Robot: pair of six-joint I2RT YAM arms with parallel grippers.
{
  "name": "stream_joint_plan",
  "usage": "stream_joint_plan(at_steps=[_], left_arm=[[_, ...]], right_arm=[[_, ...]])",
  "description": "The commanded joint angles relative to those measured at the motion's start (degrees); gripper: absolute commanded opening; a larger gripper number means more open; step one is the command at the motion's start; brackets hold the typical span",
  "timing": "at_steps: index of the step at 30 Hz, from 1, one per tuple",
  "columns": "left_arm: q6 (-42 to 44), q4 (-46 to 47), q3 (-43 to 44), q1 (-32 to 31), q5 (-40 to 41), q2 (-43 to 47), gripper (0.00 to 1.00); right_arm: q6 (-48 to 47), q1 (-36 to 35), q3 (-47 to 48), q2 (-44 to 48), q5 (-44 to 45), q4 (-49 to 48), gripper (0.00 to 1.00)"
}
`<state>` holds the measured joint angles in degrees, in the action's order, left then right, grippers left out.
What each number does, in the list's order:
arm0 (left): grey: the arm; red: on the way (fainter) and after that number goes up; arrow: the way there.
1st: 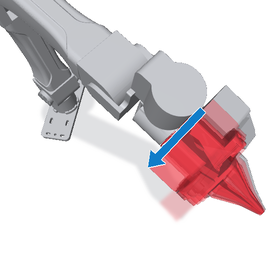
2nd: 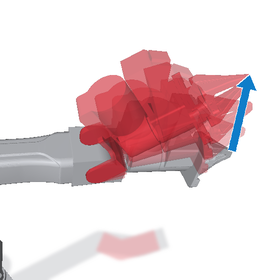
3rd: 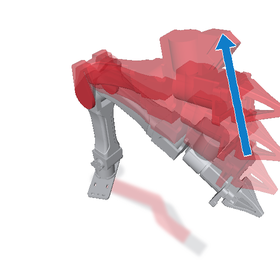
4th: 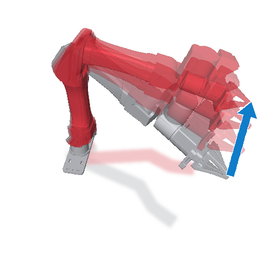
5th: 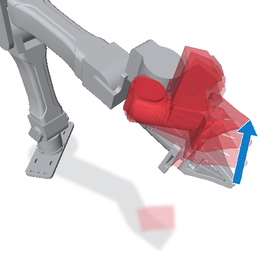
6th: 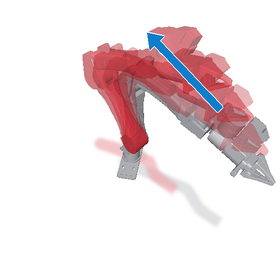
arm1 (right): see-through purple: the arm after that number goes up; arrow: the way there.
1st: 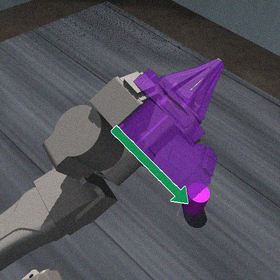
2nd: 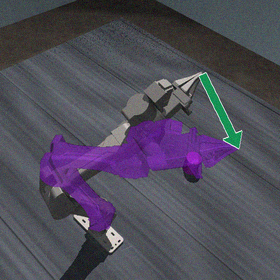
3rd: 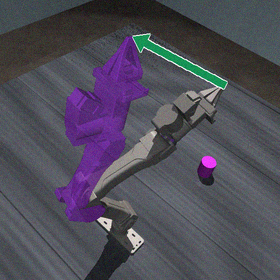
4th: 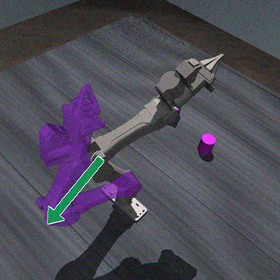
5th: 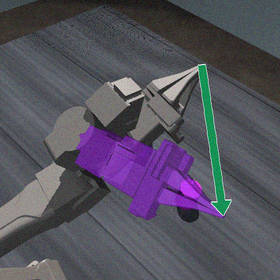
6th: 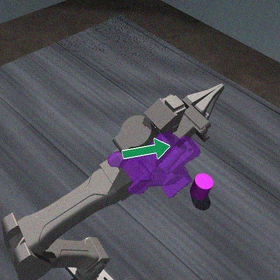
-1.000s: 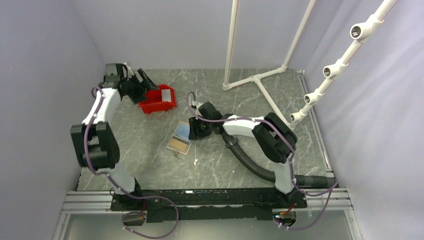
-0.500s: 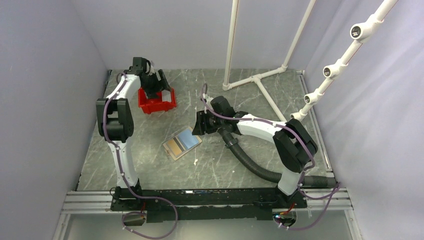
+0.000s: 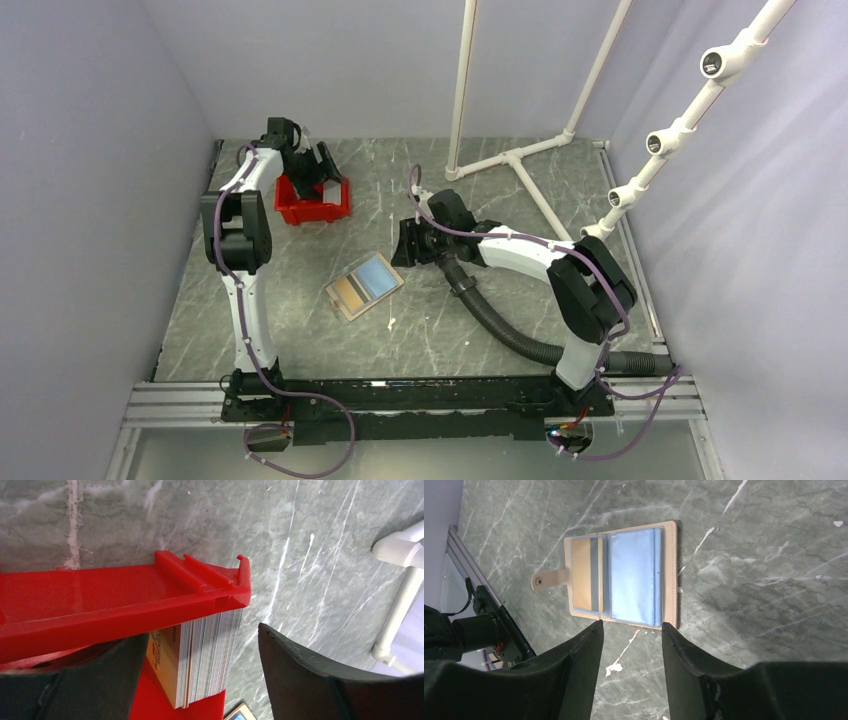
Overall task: Put the credit cards into the card holder
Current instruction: Pick up the credit card from the storage box.
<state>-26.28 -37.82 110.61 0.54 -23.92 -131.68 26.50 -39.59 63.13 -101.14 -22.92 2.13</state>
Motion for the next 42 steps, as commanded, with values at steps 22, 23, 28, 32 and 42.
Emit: stream_joint_plan(at_steps=[22, 23, 28, 32, 42], left_arm=[[-1.4, 3.2, -2.7, -0.1, -5.8, 5.3, 0.41], [-1.3, 3.1, -2.6, -0.2, -5.7, 5.4, 0.4], [-1.1, 2.8, -2.6, -0.2, -6.4, 5.3, 0.35], [-1.1, 2.9, -3.0, -0.2, -5.9, 5.7, 0.28], [4.4, -5.5, 2.3, -0.2, 4.8, 8.9, 0.14]], right_arm=[[-0.6, 1.4, -1.5, 1.3, -1.1, -1.9, 0.48], [-0.6, 1.4, -1.4, 1.1, -1.2, -1.9, 0.48], [-0.5, 1.4, -1.3, 0.7, -1.3, -1.9, 0.47], [-0.6, 1.4, -1.1, 0.6, -1.5, -1.9, 0.47], [-1.1, 1.4, -0.5, -0.7, -1.6, -1.9, 0.47]])
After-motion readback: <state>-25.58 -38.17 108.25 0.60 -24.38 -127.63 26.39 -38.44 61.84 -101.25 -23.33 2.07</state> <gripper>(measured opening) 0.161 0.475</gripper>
